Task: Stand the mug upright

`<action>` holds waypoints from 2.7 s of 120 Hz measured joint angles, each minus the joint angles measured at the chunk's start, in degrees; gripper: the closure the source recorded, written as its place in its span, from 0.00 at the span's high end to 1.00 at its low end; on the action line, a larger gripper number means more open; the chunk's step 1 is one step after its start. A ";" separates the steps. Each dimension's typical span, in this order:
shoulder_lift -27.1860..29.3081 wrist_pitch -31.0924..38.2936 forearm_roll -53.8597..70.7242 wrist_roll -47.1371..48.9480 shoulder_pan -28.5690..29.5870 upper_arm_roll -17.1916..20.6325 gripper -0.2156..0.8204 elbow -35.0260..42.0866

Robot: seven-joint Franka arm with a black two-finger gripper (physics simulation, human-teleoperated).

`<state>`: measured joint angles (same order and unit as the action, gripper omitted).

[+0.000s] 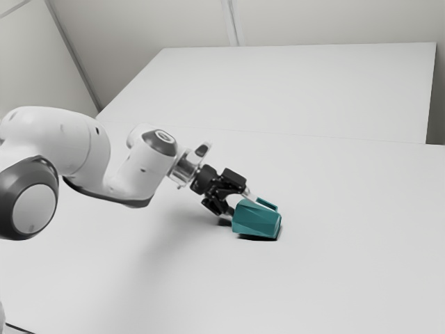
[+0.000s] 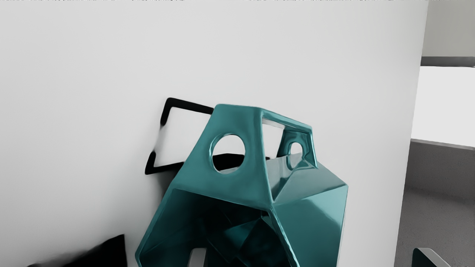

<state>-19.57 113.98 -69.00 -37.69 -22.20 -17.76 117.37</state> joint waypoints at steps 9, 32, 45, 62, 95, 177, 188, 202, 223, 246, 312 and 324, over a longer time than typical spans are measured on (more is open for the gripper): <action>-0.49 -0.19 -2.05 -1.08 -0.02 0.01 0.79 0.06; -1.38 -1.31 -5.77 -3.48 0.05 0.01 0.79 0.41; -1.48 -1.85 -6.70 -4.58 0.12 -0.06 0.79 0.80; -1.50 -2.24 -7.31 -5.84 0.14 -0.05 0.76 1.06; -1.51 -2.56 -8.45 -7.61 0.14 -0.01 0.52 1.19; -0.69 -3.24 -10.29 -9.58 -0.08 0.01 0.10 1.68; 1.36 -3.01 -9.95 -9.58 -0.51 0.00 0.07 0.97; 5.62 -2.56 -7.69 -9.13 -0.90 -0.08 0.06 0.36; 14.95 -0.56 6.37 -5.85 -0.35 -0.12 0.05 0.38; 23.81 0.30 33.00 1.41 1.75 0.00 0.05 1.15; 26.40 4.38 75.93 18.21 3.97 1.16 0.05 9.58; 23.85 6.40 77.04 20.08 3.96 1.18 0.05 9.79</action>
<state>4.29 120.38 8.04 -17.61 -18.24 -16.59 127.16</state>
